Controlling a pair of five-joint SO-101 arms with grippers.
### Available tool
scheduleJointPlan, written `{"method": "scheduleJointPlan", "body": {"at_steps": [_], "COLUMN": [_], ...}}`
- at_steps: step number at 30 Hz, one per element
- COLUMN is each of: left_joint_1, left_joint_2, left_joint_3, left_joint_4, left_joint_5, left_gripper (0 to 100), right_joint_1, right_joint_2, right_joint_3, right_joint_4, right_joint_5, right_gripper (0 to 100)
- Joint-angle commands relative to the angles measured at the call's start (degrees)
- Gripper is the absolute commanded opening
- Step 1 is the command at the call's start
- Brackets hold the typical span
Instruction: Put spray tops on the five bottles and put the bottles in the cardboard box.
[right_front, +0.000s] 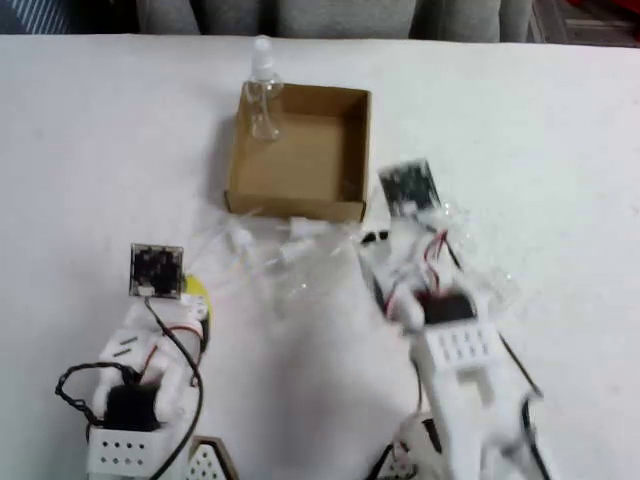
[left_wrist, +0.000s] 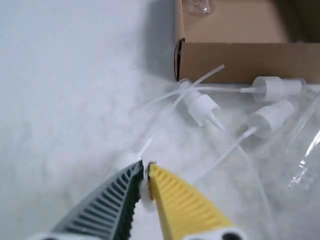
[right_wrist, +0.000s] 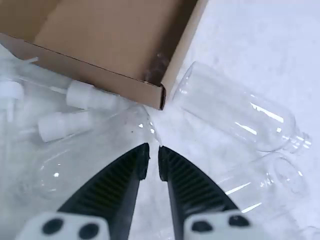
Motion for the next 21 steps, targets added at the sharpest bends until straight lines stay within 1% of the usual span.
{"method": "scheduleJointPlan", "body": {"at_steps": [1,4,7,13,21], "left_joint_1": [-0.22,-0.22,-0.22,-0.22,-0.22], "left_joint_2": [-0.13,-0.13,-0.13,-0.13,-0.13], "left_joint_3": [-0.09,-0.09,-0.09,-0.09,-0.09], "left_joint_4": [1.14,1.05,0.88,0.88,0.79], "left_joint_5": [0.35,0.35,0.35,0.35,0.35], "left_gripper": [2,2,2,2,2], "right_joint_1": [2.51,3.12,3.12,3.21,4.79], "right_joint_2": [14.55,21.76,26.33,31.96,38.73], "right_joint_3": [-10.81,-15.82,-18.99,-24.35,-28.04], "right_joint_4": [-1.10,-1.10,-1.27,-1.19,-0.75], "right_joint_5": [-2.02,-4.75,-5.10,-5.10,-5.10], "right_gripper": [1.5,1.5,1.5,1.5,1.5]}}
